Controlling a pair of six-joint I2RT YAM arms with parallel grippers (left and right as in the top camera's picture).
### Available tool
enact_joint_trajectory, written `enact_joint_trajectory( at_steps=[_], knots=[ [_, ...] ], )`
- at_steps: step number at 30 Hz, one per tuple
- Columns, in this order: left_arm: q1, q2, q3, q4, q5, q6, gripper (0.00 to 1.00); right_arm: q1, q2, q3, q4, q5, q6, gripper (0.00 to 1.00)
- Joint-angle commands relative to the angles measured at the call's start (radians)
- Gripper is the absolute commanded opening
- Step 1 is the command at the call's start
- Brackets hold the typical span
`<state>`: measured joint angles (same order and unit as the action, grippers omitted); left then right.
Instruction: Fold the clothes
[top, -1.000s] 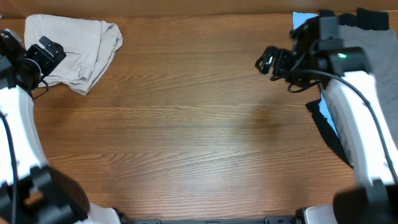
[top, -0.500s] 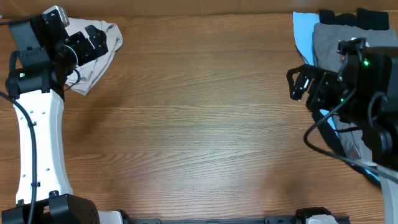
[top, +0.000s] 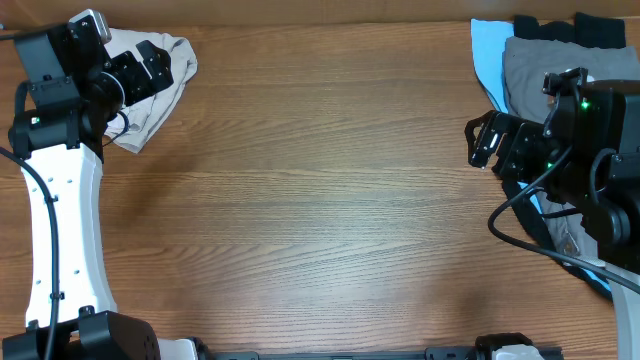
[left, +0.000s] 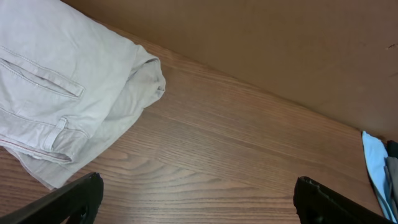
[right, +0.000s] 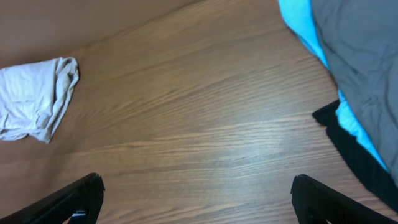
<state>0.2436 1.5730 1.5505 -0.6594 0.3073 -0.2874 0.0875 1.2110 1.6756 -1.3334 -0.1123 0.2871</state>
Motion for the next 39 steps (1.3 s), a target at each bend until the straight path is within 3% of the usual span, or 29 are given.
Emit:
enact_joint_trajectory(
  at_steps=[1,6,15,22,30,39],
  knots=[
    [-0.002,0.009,0.005,0.000,-0.001,0.019,1.00,0.005,-0.014,-0.015,0.061,0.061,-0.004,1.00],
    [-0.002,0.009,0.005,0.000,-0.001,0.019,1.00,0.005,-0.145,-0.214,0.321,0.070,-0.008,1.00],
    [-0.002,0.009,0.005,-0.002,-0.001,0.019,1.00,-0.007,-0.586,-0.906,0.876,0.090,-0.007,1.00],
    [-0.002,0.009,0.005,-0.002,-0.001,0.019,1.00,-0.006,-0.861,-1.312,1.193,0.090,-0.003,1.00],
    [-0.002,0.009,0.005,-0.002,-0.001,0.019,1.00,-0.006,-1.079,-1.532,1.256,0.099,-0.003,1.00],
    [-0.002,0.009,0.005,-0.002,-0.001,0.019,1.00,-0.005,-1.196,-1.668,1.318,0.131,-0.003,1.00]
  ],
)
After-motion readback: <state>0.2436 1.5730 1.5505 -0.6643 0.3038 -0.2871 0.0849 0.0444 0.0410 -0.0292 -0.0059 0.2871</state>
